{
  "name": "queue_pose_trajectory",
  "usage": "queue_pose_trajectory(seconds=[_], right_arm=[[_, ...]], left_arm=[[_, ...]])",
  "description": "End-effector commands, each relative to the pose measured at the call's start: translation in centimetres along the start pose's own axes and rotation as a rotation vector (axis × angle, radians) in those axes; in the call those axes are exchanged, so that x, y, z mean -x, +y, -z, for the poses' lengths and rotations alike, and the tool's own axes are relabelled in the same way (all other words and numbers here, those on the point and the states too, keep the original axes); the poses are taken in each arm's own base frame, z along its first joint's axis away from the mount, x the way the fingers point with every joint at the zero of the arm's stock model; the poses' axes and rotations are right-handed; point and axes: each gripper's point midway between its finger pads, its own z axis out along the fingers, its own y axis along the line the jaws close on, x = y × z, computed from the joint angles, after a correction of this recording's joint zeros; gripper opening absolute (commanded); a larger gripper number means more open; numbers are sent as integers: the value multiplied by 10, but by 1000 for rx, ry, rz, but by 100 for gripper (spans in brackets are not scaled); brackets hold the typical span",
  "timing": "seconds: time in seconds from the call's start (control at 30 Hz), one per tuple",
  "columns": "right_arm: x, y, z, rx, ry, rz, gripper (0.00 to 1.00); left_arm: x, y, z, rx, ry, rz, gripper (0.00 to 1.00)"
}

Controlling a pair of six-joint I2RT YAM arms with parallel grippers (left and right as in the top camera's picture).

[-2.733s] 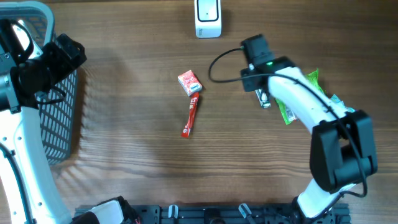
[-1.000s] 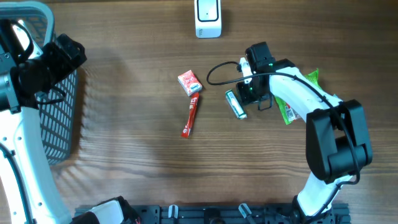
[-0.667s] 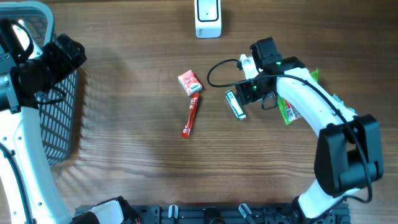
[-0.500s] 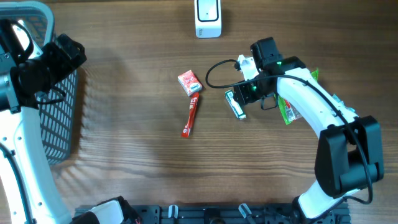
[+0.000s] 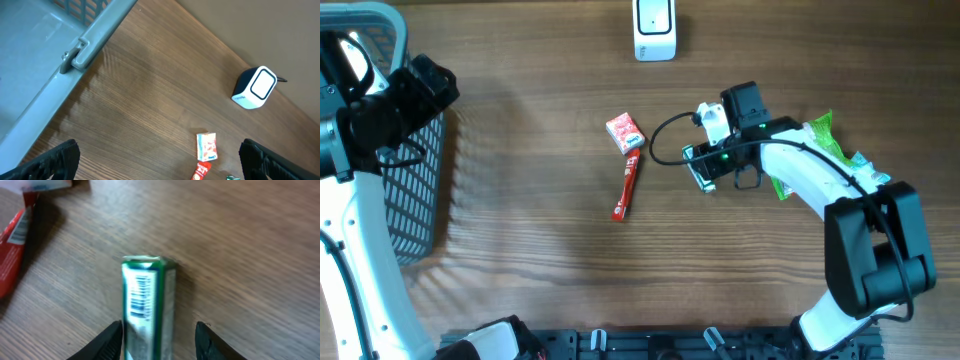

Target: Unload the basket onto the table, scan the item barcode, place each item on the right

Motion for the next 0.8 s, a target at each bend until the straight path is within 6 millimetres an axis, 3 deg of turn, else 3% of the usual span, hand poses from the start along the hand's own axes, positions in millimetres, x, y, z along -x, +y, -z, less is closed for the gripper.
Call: queue_pose_trajectory(seconds=[0.0, 0.3, 0.53, 0.77], right_arm=[[-5, 12, -8, 23, 15, 34, 46], [-4, 2, -9, -49, 14, 3, 32], [-11, 2, -14, -48, 21, 2, 37], [-12, 2, -15, -48, 17, -6, 34]], left_arm=[[1, -5, 2, -17, -4, -21, 100], [1, -5, 2, -17, -4, -21, 100], [1, -5, 2, -17, -4, -21, 100], [1, -5, 2, -17, -4, -21, 100]])
